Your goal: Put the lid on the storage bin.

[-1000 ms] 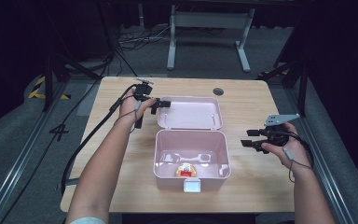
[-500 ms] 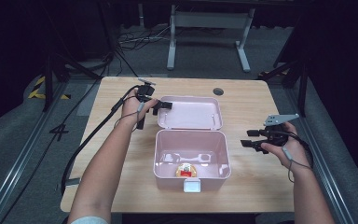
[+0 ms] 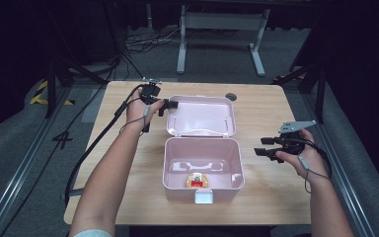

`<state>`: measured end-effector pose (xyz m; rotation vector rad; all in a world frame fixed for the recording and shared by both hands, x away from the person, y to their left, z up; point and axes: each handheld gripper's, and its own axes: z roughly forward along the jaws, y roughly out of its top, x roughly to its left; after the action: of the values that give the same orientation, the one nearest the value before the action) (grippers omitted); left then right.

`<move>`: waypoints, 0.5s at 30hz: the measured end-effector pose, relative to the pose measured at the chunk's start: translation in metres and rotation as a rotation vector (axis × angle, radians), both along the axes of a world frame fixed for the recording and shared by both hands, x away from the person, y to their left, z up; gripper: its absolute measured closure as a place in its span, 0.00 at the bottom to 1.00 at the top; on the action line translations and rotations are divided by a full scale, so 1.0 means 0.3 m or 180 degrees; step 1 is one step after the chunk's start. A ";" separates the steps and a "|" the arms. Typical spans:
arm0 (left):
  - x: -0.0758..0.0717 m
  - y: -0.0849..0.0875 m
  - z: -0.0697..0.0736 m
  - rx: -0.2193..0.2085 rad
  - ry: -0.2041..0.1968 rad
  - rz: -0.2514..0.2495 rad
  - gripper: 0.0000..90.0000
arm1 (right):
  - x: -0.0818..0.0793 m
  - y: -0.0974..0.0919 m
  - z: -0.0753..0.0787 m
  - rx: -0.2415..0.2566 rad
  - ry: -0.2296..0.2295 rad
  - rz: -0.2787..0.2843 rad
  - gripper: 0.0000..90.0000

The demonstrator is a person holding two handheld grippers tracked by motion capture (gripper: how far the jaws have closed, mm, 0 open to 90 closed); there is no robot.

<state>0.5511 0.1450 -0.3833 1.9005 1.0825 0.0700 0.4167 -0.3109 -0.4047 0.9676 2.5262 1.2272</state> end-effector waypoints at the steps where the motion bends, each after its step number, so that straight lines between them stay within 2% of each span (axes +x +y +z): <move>1: -0.004 0.000 0.006 -0.0006 -0.0032 0.0023 0.73 | 0.000 0.000 0.000 -0.0001 0.0000 -0.0001 0.47; 3: -0.010 0.000 0.019 0.0007 -0.0096 0.0032 0.74 | 0.000 0.002 0.000 -0.0005 0.0001 0.0004 0.47; 5: -0.016 -0.008 0.038 0.0082 -0.0178 0.0033 0.74 | -0.001 0.004 0.001 -0.0003 0.0001 0.0005 0.47; 6: -0.016 -0.008 0.038 0.0082 -0.0178 0.0033 0.74 | -0.001 0.004 0.001 -0.0003 0.0001 0.0005 0.47; 7: -0.024 -0.014 0.064 0.0139 -0.0261 0.0040 0.75 | -0.002 0.005 0.003 -0.0001 0.0003 0.0008 0.48; 11: -0.036 -0.016 0.104 0.0138 -0.0384 0.0040 0.77 | -0.005 0.005 0.007 0.0007 -0.0005 0.0008 0.48; 15: -0.044 -0.013 0.122 0.0113 -0.0435 0.0037 0.78 | -0.008 0.010 0.012 0.0070 -0.0014 0.0051 0.49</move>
<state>0.5379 0.1411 -0.3466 1.8920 1.0059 0.2239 0.4144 -0.3077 -0.4009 0.9501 2.5271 1.2630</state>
